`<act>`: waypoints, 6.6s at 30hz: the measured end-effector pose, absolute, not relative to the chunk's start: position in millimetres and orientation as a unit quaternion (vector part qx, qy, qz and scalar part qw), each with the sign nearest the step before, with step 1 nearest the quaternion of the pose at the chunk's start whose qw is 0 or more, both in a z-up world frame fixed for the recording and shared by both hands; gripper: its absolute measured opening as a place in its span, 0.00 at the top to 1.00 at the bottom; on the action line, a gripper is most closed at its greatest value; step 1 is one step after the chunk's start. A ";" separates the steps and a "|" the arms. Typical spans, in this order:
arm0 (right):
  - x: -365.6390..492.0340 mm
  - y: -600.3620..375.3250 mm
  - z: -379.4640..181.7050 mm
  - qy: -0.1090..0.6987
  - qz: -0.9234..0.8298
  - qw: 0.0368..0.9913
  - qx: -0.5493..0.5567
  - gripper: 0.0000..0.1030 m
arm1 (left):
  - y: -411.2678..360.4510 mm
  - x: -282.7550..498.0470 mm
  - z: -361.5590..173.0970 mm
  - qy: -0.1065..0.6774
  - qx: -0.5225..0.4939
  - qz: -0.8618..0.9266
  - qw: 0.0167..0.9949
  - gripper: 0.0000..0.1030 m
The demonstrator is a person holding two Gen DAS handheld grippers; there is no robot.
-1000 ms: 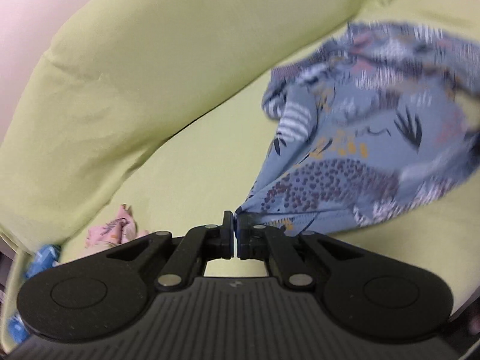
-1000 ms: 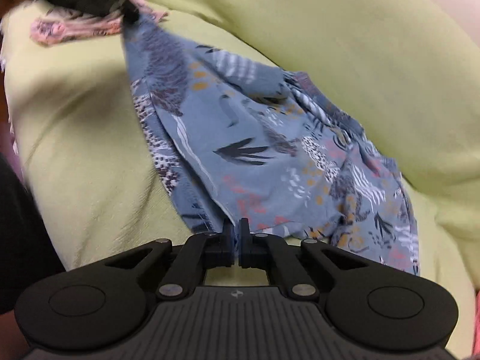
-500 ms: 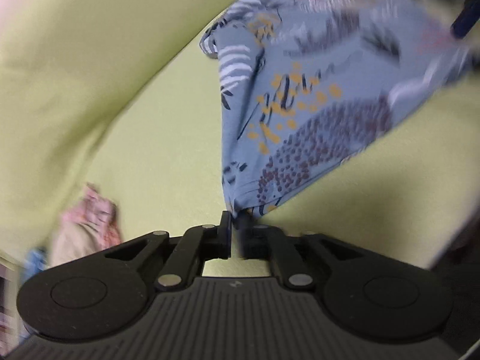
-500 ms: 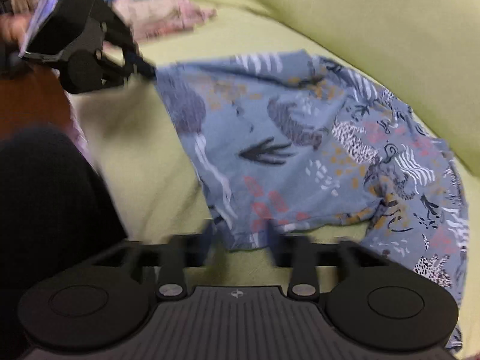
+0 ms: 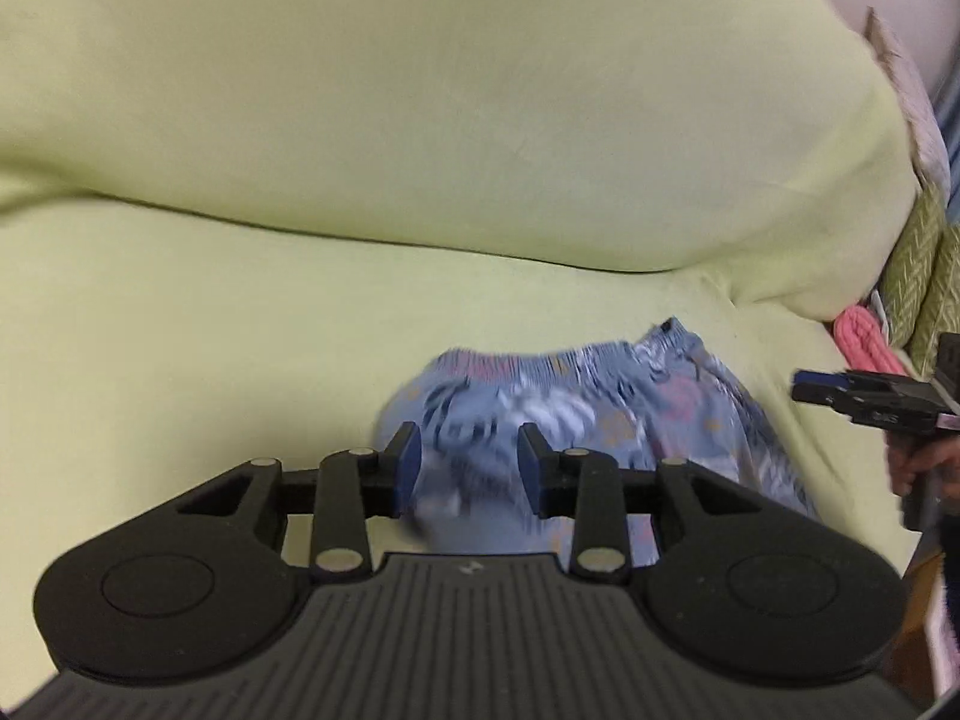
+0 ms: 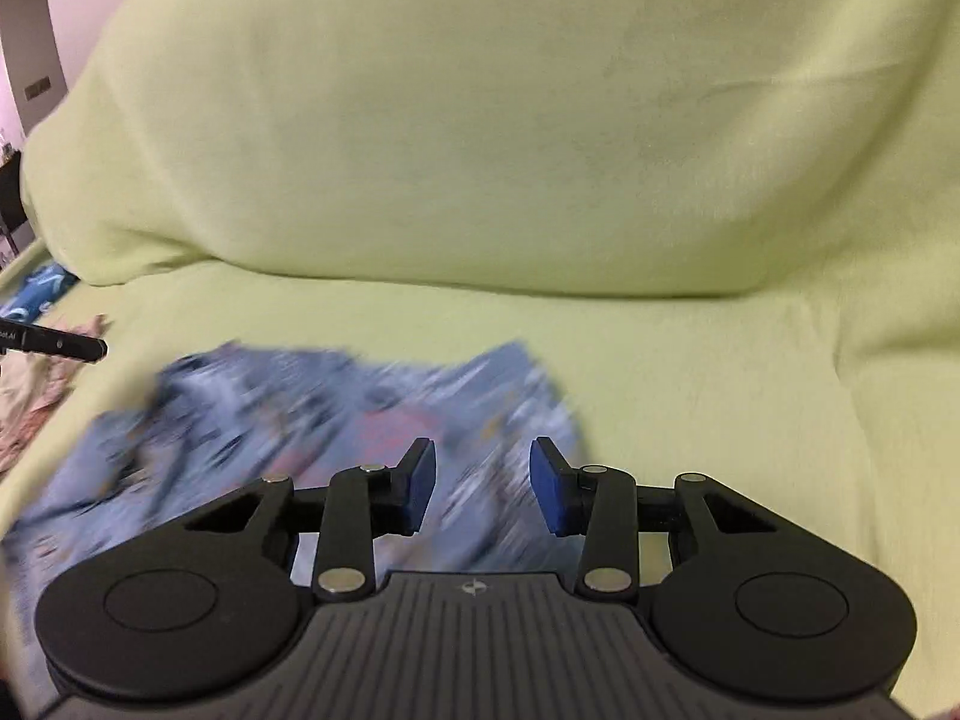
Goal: Fold clothes
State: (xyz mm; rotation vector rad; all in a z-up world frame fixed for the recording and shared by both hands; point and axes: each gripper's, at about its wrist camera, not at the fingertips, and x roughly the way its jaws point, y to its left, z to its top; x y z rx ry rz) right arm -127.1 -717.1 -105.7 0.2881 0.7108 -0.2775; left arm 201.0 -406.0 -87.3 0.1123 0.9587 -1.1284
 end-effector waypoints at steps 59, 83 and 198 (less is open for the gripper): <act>-397.1 -503.8 -153.8 0.343 -0.248 0.904 -0.058 0.61 | -382.1 -255.0 -152.1 0.080 0.493 -0.545 0.674 0.61; -415.1 -573.7 -128.4 0.369 -0.376 0.849 0.023 1.00 | -383.4 -264.0 -151.9 0.005 0.545 -0.559 0.625 0.96; -400.6 -571.8 -137.7 0.297 -0.375 0.856 0.196 0.68 | -384.2 -241.6 -132.5 0.158 0.399 -0.565 0.705 0.89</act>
